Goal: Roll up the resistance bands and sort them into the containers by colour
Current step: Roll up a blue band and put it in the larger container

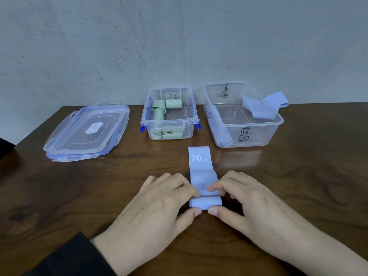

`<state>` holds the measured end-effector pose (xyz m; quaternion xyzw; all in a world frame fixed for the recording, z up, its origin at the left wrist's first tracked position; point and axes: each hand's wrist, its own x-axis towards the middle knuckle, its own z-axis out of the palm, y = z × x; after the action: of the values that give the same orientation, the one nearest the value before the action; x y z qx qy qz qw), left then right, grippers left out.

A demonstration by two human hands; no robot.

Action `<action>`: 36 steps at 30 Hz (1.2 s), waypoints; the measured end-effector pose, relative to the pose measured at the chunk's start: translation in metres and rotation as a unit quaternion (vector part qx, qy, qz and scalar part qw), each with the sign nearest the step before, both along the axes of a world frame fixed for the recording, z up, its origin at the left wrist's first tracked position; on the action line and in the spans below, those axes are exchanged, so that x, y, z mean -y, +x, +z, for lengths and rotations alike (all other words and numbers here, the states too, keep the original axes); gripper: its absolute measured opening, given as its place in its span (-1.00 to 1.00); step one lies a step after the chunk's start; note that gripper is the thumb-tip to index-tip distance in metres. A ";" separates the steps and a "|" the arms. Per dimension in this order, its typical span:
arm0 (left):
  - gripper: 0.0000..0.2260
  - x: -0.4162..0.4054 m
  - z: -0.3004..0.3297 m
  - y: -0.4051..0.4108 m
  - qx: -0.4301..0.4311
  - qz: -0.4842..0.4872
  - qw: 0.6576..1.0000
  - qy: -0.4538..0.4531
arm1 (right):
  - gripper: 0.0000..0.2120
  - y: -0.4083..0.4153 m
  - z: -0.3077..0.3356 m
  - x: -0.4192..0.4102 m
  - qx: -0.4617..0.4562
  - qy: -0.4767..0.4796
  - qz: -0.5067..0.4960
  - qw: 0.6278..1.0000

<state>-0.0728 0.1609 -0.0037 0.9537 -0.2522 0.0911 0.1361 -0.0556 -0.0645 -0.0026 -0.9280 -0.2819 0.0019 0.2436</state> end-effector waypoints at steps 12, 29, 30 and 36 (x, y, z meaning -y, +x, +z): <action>-0.79 0.000 -0.001 0.001 -0.006 0.007 1.000 -0.004 | -0.71 -0.001 0.002 0.000 -0.004 -0.002 -0.001 1.000; -0.72 0.000 0.001 0.000 -0.019 0.011 1.000 0.007 | -0.80 0.000 0.003 0.000 -0.007 -0.011 -0.003 1.000; -0.71 0.000 0.001 0.000 -0.020 0.012 1.000 0.002 | -0.82 0.000 0.003 0.000 -0.006 -0.012 -0.003 1.000; -0.73 -0.001 0.001 0.000 -0.026 0.010 1.000 0.006 | -0.70 -0.001 0.005 0.000 -0.005 -0.021 -0.001 1.000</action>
<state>-0.0723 0.1617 -0.0025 0.9591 -0.2394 0.0660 0.1356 -0.0570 -0.0640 0.0019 -0.9333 -0.2797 0.0119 0.2250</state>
